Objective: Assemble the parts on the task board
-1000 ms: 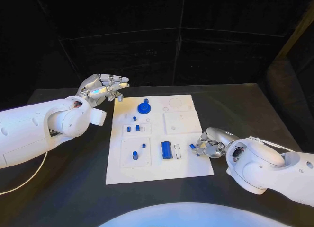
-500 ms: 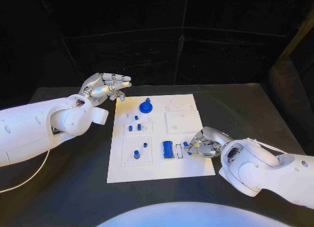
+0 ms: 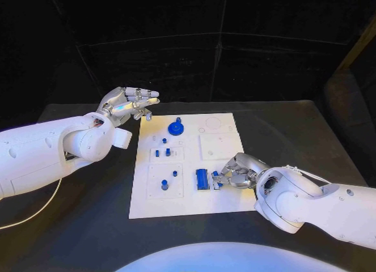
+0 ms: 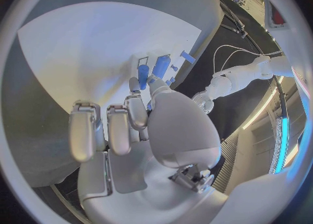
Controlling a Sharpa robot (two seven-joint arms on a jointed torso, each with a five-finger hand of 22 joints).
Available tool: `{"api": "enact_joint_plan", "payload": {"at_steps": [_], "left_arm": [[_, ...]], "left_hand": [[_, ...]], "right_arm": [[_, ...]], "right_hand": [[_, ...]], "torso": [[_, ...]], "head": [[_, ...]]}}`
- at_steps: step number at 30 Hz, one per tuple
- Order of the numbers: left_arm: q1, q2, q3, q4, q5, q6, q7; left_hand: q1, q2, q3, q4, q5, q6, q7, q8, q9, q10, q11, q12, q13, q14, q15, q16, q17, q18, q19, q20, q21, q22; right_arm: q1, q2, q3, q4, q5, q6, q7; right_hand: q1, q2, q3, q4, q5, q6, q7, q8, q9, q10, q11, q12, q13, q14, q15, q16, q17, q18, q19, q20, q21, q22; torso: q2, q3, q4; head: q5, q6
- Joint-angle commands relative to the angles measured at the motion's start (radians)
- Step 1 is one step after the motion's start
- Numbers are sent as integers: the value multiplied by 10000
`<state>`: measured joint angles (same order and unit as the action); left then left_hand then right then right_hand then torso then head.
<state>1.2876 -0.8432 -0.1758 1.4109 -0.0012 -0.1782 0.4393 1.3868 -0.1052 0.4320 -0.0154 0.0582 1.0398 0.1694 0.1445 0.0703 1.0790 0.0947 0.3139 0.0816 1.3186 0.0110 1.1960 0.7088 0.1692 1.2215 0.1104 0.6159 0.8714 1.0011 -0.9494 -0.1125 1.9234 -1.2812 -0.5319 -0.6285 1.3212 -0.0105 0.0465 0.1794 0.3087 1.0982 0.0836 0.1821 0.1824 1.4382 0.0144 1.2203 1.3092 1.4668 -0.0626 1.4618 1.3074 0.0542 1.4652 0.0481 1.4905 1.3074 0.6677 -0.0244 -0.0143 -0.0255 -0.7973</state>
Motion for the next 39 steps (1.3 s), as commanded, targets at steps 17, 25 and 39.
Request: {"api": "enact_joint_plan", "payload": {"at_steps": [17, 25, 39], "left_arm": [[16, -19, 7, 45, 22, 51, 24], [16, -23, 7, 43, 22, 51, 17], [16, -25, 7, 40, 22, 51, 13]], "left_hand": [[-84, 46, -43, -8, 23, -54, 15, 59, -10, -63, 26, 41, -18, -83, 6, -23, -27, 133, -53, 10, -36, -12], [-84, 46, -43, -8, 23, -54, 15, 59, -10, -63, 26, 41, -18, -83, 6, -23, -27, 133, -53, 10, -36, -12], [-105, 45, -52, -1, 23, -67, 19, 61, -12, -75, 29, 51, -21, -81, 10, -15, -22, 132, -51, 13, -41, -15]], "right_arm": [[11, 183, 0, -146, 277, 473, -30], [11, 180, 0, -110, 252, 457, 0], [11, 179, 0, -110, 149, 187, 114]], "right_hand": [[-133, -85, -8, 121, 59, 142, -20, -52, 26, 165, -138, -15, 187, 710, -26, 12, 956, -167, 147, -17, 30, 1180], [-236, -144, -34, 187, 74, 190, -32, -45, 42, 170, -148, -14, 192, 710, -33, 12, 958, -165, 144, -20, 27, 1177], [-1958, -353, -1473, 1119, -807, 237, -57, -122, 159, 191, -141, -55, 209, 699, -35, -36, 903, -160, 133, -23, 9, 1162]], "torso": [[-14, 8, -23], [-8, 4, -19], [-7, 6, -19]], "head": [[52, -54], [54, -41], [49, -15]]}}
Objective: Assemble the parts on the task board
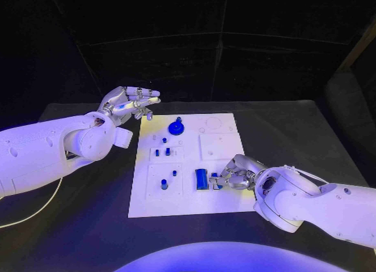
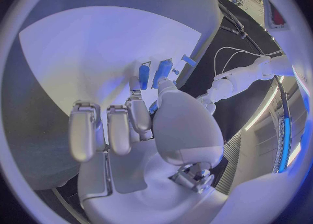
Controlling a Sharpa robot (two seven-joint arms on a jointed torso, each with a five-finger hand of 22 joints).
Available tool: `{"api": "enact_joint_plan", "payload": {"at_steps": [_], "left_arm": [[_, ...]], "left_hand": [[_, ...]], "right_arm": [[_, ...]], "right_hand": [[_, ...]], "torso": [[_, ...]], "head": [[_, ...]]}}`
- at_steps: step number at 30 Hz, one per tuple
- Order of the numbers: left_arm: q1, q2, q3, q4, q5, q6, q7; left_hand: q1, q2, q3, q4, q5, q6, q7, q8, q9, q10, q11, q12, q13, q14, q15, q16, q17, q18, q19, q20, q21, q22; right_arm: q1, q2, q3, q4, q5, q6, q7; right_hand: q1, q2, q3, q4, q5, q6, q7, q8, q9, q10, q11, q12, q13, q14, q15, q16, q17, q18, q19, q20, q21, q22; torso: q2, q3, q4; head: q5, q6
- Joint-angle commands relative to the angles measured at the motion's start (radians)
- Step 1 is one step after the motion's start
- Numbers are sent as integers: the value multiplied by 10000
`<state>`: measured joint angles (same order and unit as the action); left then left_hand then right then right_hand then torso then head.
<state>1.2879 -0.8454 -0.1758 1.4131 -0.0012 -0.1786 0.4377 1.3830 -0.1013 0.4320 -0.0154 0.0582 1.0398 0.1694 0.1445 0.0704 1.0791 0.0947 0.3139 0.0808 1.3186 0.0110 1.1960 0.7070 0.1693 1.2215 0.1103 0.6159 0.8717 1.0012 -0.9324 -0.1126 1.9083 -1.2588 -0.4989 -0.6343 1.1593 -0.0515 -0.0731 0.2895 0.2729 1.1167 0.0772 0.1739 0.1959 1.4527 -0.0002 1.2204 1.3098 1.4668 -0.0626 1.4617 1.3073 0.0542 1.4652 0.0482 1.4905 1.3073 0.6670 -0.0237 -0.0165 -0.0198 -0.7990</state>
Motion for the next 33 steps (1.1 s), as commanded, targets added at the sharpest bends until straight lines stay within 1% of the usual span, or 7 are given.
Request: {"api": "enact_joint_plan", "payload": {"at_steps": [1, 4, 10, 22, 25, 28, 33], "left_arm": [[13, -4, 7, 20, 22, 54, 28], [13, -8, 7, 23, 22, 55, 25], [13, -12, 7, 21, 22, 54, 24], [13, -12, 7, 1, 22, 56, 29], [13, -11, 7, -2, 22, 55, 27], [13, -9, 6, -6, 22, 56, 26], [13, -7, 6, -6, 22, 58, 26]], "left_hand": [[-66, 6, -52, -1, 23, -67, 19, 61, -13, -75, 29, 51, -14, -81, 10, -16, -4, 131, -51, 13, -41, -17], [-80, 6, -58, 5, 23, -73, 22, 62, -14, -81, 32, 54, -15, -83, 12, -17, -12, 130, -50, 14, -43, -18], [-80, 6, -58, 5, 23, -73, 22, 62, -14, -81, 32, 54, -15, -83, 12, -17, -12, 130, -50, 14, -43, -18], [-80, 6, -58, 5, 23, -73, 22, 62, -14, -81, 32, 54, -15, -83, 12, -17, -12, 130, -50, 14, -43, -18], [-80, 6, -58, 5, 23, -73, 22, 62, -14, -81, 32, 54, -15, -83, 12, -17, -12, 130, -50, 14, -43, -18], [-80, 6, -58, 5, 23, -73, 22, 62, -14, -81, 32, 54, -15, -83, 12, -17, -12, 130, -50, 14, -43, -18], [-80, 6, -58, 5, 23, -73, 22, 62, -14, -81, 32, 54, -15, -83, 12, -17, -12, 130, -50, 14, -43, -18]], "right_arm": [[10, 6, 2, 43, -94, -163, 182], [10, -9, 2, 47, -154, -225, 224], [10, -52, 2, 94, -232, -279, 285], [10, -236, 2, 264, -277, -332, 462], [10, -283, 2, 273, -307, -203, 452], [10, -326, 2, 281, -373, 72, 414], [10, -384, 2, 326, -467, 497, 416]], "right_hand": [[-461, 73, -375, 27, -624, 49, 11, -44, 34, 42, 1, -66, 199, 699, -34, -37, 901, -159, 130, -23, 6, 1158], [-783, 199, -617, 41, -938, 42, 15, -53, 64, 34, -1, -95, 189, 696, -31, -50, 886, -156, 122, -22, -2, 1146], [-1002, 344, -778, 40, -971, 50, 9, -52, 94, 34, 1, -102, 192, 699, -33, -47, 895, -156, 122, -21, -4, 1146], [-907, 756, -954, 12, -328, 127, -26, -16, 181, 55, -30, -80, 223, 709, -57, -26, 929, -161, 139, -40, 7, 1171], [-351, 745, -955, -161, -200, 120, -29, -24, 210, 55, -39, -90, 225, 708, -65, -30, 926, -161, 137, -48, 4, 1169], [616, 612, -850, -683, -137, 99, -24, -41, 233, 34, -38, -133, 208, 701, -72, -51, 898, -153, 118, -57, -15, 1141], [1487, 481, -823, -1225, -570, 87, 4, -64, 251, 8, -22, -177, 193, 695, -60, -71, 876, -146, 96, -52, -36, 1112]], "torso": [[1, -1, 5], [-7, -5, 3], [-8, 4, 1], [-10, 1, 4], [-13, 0, 6], [-12, -3, 8], [-1, -1, 13]], "head": [[-4, 0], [-6, -3], [0, -20], [-26, -6], [-37, 7], [-45, 10], [-43, 21]]}}
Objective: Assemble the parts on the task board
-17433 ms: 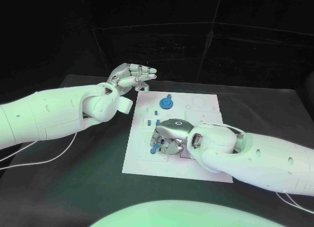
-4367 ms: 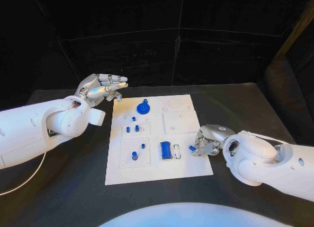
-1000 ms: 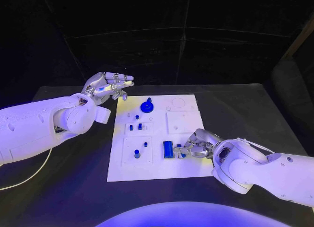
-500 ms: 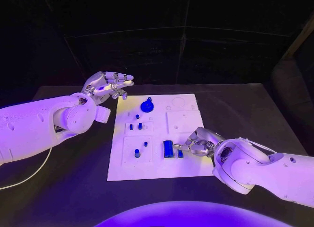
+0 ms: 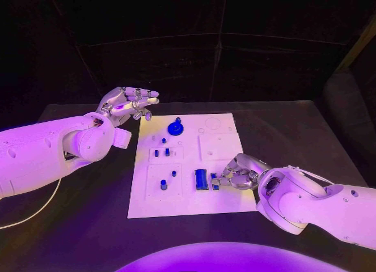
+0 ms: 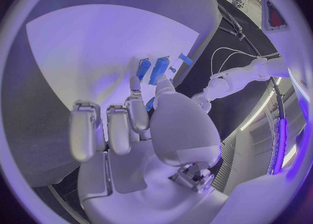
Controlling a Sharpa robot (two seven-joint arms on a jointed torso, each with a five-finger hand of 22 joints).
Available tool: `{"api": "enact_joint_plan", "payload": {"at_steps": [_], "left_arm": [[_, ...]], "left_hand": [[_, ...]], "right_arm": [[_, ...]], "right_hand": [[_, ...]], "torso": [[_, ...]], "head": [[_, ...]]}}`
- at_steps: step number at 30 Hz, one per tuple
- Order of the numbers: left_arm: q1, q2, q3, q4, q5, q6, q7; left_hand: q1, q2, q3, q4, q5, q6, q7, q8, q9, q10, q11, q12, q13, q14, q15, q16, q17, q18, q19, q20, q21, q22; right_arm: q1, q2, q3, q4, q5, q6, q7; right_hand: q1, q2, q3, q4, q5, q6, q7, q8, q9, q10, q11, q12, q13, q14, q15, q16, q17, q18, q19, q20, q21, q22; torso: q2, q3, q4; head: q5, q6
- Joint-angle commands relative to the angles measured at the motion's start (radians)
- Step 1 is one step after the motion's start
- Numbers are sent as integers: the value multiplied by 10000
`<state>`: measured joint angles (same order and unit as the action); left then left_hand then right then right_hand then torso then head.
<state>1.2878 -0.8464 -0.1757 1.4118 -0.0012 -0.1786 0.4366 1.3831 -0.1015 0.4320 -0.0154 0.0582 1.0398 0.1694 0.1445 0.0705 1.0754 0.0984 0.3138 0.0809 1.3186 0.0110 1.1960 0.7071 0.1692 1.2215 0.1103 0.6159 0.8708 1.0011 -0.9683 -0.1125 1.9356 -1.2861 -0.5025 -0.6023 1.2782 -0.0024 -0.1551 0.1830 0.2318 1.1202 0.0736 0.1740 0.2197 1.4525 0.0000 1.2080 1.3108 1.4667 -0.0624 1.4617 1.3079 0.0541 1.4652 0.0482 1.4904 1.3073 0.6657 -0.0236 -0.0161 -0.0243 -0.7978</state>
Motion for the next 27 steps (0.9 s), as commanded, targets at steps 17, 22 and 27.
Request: {"api": "enact_joint_plan", "payload": {"at_steps": [17, 22, 27], "left_arm": [[13, 27, 6, -18, 22, 62, 30], [12, 37, 5, -24, 22, 66, 29], [12, 48, 5, -29, 22, 67, 27]], "left_hand": [[-92, 18, -59, 11, 26, -84, 22, 66, -17, -57, -5, 64, -19, -84, 15, -14, -19, 130, -48, 17, -48, -13], [-92, 18, -59, 11, 26, -84, 22, 66, -17, -57, -5, 64, -19, -84, 15, -14, -19, 130, -48, 17, -48, -13], [-92, 18, -59, 11, 26, -84, 22, 66, -17, -57, -5, 64, -19, -84, 15, -14, -19, 130, -48, 17, -48, -13]], "right_arm": [[11, -164, -1, 1, -289, 899, 128], [11, -129, -1, -84, -282, 899, 129], [11, -46, 0, -229, -249, 916, 120]], "right_hand": [[569, 126, -115, -329, -395, 74, 66, -95, 26, 6, 0, -73, 181, 696, -39, -74, 873, -146, 94, -31, -42, 1112], [504, 180, -166, -276, -363, 88, 64, -97, 30, 13, 0, -65, 188, 697, -37, -70, 880, -147, 96, -27, -40, 1116], [479, 215, -183, -251, -348, 98, 60, -95, 33, 15, -2, -62, 190, 699, -37, -64, 889, -148, 101, -26, -37, 1123]], "torso": [[12, -3, 11], [19, 4, 7], [15, 0, 5]], "head": [[5, -14], [13, -13], [14, -23]]}}
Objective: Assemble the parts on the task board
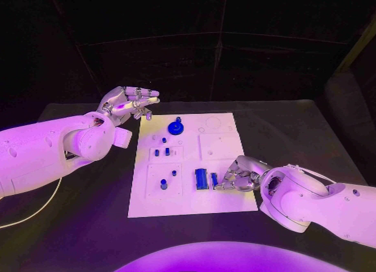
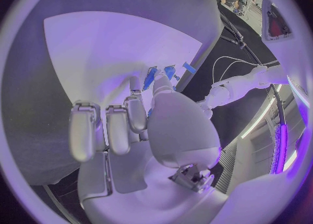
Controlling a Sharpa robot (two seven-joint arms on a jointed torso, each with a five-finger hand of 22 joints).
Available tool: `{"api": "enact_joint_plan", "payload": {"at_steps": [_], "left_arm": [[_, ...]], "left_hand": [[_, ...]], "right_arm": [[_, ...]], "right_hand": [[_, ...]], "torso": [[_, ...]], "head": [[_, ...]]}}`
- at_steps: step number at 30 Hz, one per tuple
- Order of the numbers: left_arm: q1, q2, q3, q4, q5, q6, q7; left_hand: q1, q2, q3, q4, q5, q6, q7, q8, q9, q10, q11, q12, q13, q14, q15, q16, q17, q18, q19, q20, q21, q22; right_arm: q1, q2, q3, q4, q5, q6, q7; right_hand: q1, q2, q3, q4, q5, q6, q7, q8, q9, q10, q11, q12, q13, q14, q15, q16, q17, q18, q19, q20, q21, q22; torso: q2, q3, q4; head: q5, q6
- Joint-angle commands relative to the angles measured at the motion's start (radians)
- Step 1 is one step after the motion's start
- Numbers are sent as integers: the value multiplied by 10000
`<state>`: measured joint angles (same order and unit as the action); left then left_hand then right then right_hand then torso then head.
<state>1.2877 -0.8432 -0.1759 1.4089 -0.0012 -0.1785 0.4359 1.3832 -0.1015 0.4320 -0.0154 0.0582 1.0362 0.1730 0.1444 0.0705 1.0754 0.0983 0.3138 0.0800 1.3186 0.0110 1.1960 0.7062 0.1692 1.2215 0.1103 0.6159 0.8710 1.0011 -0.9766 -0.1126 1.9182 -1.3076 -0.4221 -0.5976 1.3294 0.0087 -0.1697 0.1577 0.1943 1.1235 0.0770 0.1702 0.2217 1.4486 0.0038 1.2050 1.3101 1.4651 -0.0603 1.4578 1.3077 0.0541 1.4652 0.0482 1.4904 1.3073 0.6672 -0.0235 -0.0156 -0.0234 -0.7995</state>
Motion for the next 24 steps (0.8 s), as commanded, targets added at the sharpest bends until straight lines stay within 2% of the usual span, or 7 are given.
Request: {"api": "enact_joint_plan", "payload": {"at_steps": [1, 4, 8, 12, 17, 20, 24], "left_arm": [[13, 19, 6, -2, 21, 68, 34], [13, 25, 6, -1, 21, 66, 30], [13, 23, 6, 4, 21, 68, 23], [13, 2, 6, 9, 21, 60, 16], [13, -10, 5, 9, 21, 61, 6], [12, -13, 4, 10, 21, 67, -1], [12, -18, 2, 11, 21, 75, -9]], "left_hand": [[-93, 18, -59, 11, 26, -47, -14, 66, -17, -57, -4, 64, -10, -84, 15, -15, -10, 130, -48, 17, -48, -15], [-93, 18, -59, 11, 26, -47, -14, 66, -17, -57, -4, 64, -10, -84, 15, -15, -10, 130, -48, 17, -48, -15], [-90, 22, -57, 8, 27, -50, -15, 68, -17, -61, -5, 69, -11, -85, 15, -14, -14, 130, -47, 17, -50, -16], [-77, 32, -48, -1, 30, -55, -17, 72, -18, -67, -8, 77, -13, -85, 14, -11, -15, 131, -45, 17, -54, -18], [-77, 32, -48, -1, 30, -55, -17, 72, -18, -67, -8, 77, -13, -85, 14, -11, -15, 131, -45, 17, -54, -18], [-73, 33, -46, -4, 31, -56, -18, 73, -18, -68, -8, 79, -13, -85, 14, -9, -13, 132, -45, 17, -54, -18], [-65, 37, -41, -11, 31, -58, -19, 75, -18, -71, -9, 82, -14, -83, 13, -6, -9, 132, -44, 17, -55, -19]], "right_arm": [[11, 65, 1, -96, -22, 125, 70], [11, 161, 1, -246, 18, 211, 70], [12, 266, 2, -405, 47, 403, 99], [12, 310, 2, -460, 64, 558, 154], [12, 312, 2, -439, 81, 552, 198], [12, 277, 2, -381, 178, 438, 286], [13, 127, 4, -233, 601, 181, 546]], "right_hand": [[-36, 117, -40, 8, 30, 69, 24, -56, 14, 55, -41, -30, 197, 716, -58, -27, 890, -148, 101, -26, -36, 1124], [27, 137, -37, -26, 16, 79, 10, -53, 17, 55, -52, -34, 196, 718, -63, -20, 900, -146, 96, -27, -41, 1116], [371, 109, -84, -269, -331, 91, 6, -63, 28, 47, -64, -53, 190, 717, -77, -22, 902, -142, 85, -40, -51, 1102], [463, -14, -199, -379, -408, 85, 17, -76, 31, 45, -56, -54, 193, 716, -71, -22, 904, -140, 78, -38, -58, 1094], [443, -60, -280, -393, -399, 85, 27, -82, 33, 42, -46, -62, 190, 714, -65, -31, 894, -138, 72, -34, -64, 1086], [312, -45, -401, -321, -172, 88, 31, -93, 36, 45, -40, -61, 193, 711, -57, -41, 883, -138, 72, -26, -66, 1087], [169, -144, -575, -256, -83, 54, 43, -119, 35, 25, -28, -116, 162, 699, -49, -80, 827, -125, 39, -19, -97, 1036]], "torso": [[-8, -5, -4], [-1, -6, 7], [-4, -7, 32], [-9, 0, 4], [-13, 0, -7], [-11, -2, -19], [-8, 11, -11]], "head": [[6, 5], [-31, 13], [-36, 25], [4, 39], [0, 49], [-4, 60], [-8, 69]]}}
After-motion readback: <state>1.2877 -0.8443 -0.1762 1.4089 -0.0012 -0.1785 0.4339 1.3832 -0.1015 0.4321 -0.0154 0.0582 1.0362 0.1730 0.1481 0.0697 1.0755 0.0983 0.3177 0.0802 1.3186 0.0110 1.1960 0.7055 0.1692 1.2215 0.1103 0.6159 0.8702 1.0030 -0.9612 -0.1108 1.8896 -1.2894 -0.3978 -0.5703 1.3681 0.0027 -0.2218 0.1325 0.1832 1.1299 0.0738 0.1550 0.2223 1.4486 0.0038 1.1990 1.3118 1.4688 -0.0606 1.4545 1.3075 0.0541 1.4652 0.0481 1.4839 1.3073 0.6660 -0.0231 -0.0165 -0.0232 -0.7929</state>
